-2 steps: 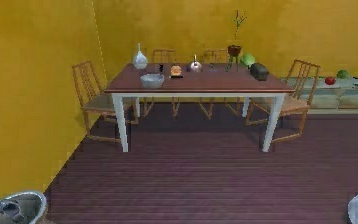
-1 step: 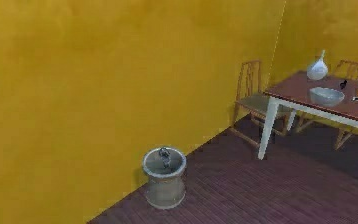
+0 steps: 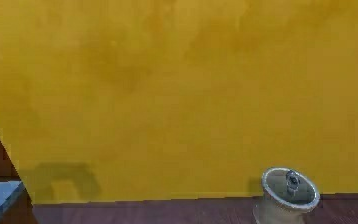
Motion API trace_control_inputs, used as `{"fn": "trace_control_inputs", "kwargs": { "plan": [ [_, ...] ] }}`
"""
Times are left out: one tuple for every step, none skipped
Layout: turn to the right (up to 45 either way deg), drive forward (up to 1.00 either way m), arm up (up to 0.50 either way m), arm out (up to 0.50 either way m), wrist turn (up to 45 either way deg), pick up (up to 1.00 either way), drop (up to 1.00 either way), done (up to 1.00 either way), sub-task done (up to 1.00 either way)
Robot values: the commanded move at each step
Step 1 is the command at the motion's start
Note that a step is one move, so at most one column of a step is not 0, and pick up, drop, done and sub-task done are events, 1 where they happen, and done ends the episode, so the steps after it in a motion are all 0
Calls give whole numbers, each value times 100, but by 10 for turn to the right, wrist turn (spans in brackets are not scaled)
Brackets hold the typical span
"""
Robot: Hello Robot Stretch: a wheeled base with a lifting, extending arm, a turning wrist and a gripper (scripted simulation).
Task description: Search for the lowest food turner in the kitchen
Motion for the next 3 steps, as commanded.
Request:
{"fn": "trace_control_inputs", "kwargs": {
  "plan": [
    [0, 65, 0, 0, 0, 0, 0, 0, 0],
    [-450, 0, 0, 0, 0, 0, 0, 0, 0],
    [-450, 0, 0, 0, 0, 0, 0, 0, 0]
  ]
}}
